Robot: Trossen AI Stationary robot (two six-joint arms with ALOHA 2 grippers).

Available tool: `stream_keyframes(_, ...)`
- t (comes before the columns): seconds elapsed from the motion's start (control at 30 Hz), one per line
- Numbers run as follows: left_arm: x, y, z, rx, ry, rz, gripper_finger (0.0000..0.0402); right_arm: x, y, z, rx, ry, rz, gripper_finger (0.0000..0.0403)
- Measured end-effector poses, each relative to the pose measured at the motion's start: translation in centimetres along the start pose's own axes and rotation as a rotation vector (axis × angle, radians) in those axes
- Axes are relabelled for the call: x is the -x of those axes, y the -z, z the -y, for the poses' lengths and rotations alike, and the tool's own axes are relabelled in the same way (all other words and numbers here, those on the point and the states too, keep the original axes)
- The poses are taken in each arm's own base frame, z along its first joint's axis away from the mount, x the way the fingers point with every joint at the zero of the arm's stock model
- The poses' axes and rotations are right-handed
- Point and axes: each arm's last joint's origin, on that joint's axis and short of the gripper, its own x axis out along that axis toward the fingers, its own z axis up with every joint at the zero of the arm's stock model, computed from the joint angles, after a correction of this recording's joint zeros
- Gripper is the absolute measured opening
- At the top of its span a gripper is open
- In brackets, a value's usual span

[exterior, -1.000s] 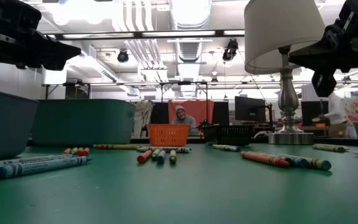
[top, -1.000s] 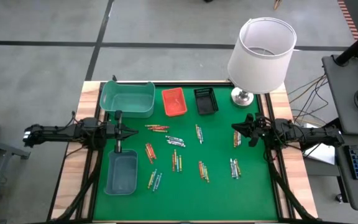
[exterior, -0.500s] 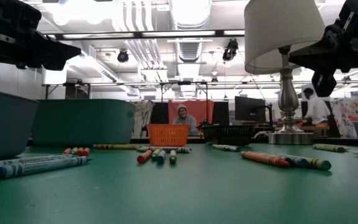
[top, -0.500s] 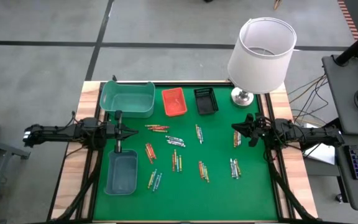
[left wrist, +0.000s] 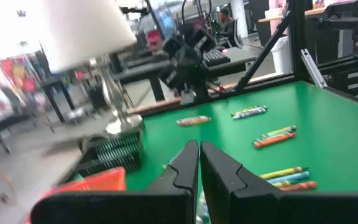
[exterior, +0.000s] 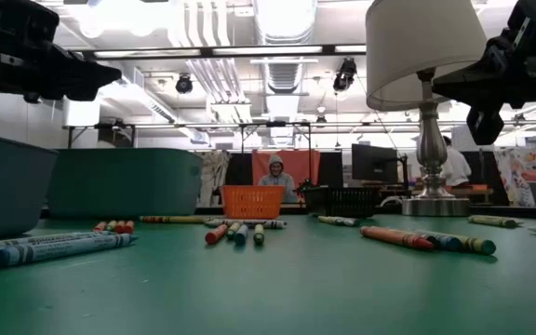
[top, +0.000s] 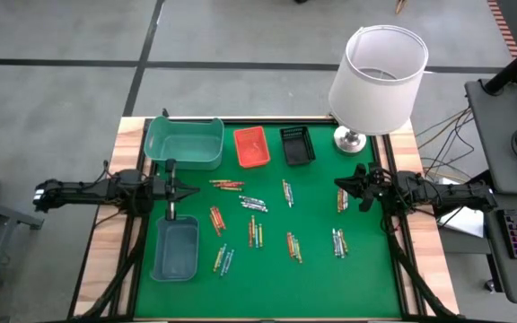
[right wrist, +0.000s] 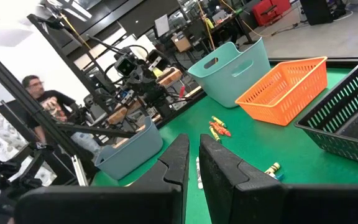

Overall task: Sort crayons
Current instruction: Put the blue crayon into the orange bin

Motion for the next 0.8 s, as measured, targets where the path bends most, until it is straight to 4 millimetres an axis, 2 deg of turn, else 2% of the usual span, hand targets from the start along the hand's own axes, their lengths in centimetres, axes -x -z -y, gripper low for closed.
stream_keyframes(0.07,0.0,-0.6,-0.2,0.019,-0.017,0.068,0.0,0.0,0.0,0.0,0.0,-0.001,0.0,0.0029)
stream_keyframes(0.23,0.4,-2.8,-0.8,0.358,-0.032,0.305,0.0,0.0,0.0,0.0,0.0,-0.001,0.0,0.0029)
stream_keyframes(0.3,0.7,-3.4,-1.0,0.442,-0.025,0.379,0.0,0.0,0.0,0.0,0.0,-0.001,0.0,0.0029)
stream_keyframes(0.53,1.3,-4.8,-1.4,0.558,-0.003,0.544,0.0,0.0,0.0,0.0,0.0,-0.001,0.0,0.0029)
stream_keyframes(0.8,0.1,-4.9,-1.4,0.604,0.009,0.543,0.0,0.0,0.0,0.0,0.0,-0.001,0.0,0.0029)
